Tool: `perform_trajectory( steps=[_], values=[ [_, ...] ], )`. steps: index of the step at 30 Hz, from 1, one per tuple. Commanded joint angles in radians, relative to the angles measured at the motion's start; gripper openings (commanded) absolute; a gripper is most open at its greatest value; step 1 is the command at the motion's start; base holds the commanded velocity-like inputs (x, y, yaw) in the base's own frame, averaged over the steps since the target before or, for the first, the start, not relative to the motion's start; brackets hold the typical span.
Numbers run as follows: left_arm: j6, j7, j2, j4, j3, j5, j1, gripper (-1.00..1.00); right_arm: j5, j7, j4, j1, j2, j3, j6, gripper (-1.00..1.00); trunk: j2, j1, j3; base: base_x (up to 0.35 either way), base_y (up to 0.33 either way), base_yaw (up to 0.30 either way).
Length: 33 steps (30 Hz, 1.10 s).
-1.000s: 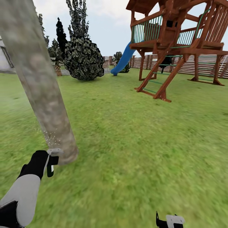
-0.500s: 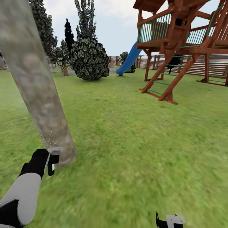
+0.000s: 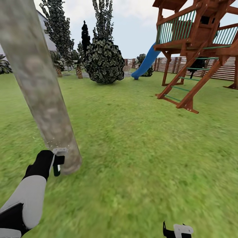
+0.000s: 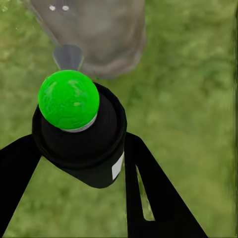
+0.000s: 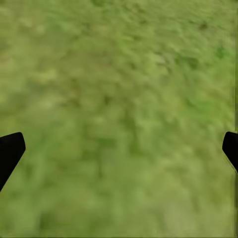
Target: In the garden, pick up the pesticide atomizer on the floor and spray pesticide onto both trees until each tree trunk is fully covered.
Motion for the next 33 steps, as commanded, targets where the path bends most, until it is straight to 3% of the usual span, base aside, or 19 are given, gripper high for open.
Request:
perform_trajectory(
  steps=[1, 8, 22, 33],
  values=[
    [0.003, -0.009, -0.001, -0.004, 0.004, -0.011, -0.001, -1.0, 0.011, -0.006, 0.001, -0.001, 0.0, -0.004, -0.002, 1.0, 0.0, 0.0, -0.001, 0.155, -0.243, 0.002],
    [0.003, -0.009, 0.001, -0.007, 0.004, -0.012, 0.0, -1.0, 0.011, -0.006, 0.001, -0.001, 0.0, -0.004, 0.0, 1.0, 0.0, 0.0, -0.001, 0.132, -0.255, 0.029],
    [0.004, -0.01, 0.001, -0.007, 0.004, -0.008, 0.001, -1.0, 0.011, -0.006, 0.001, -0.001, 0.0, -0.004, 0.0, 1.0, 0.0, 0.0, -0.001, 0.075, -0.2, 0.265],
    [0.005, -0.01, 0.001, -0.008, 0.004, -0.008, -0.003, -1.0, 0.011, -0.006, 0.001, -0.001, 0.0, -0.004, 0.0, 1.0, 0.0, 0.0, -0.001, 0.09, -0.243, 0.023]
  ],
)
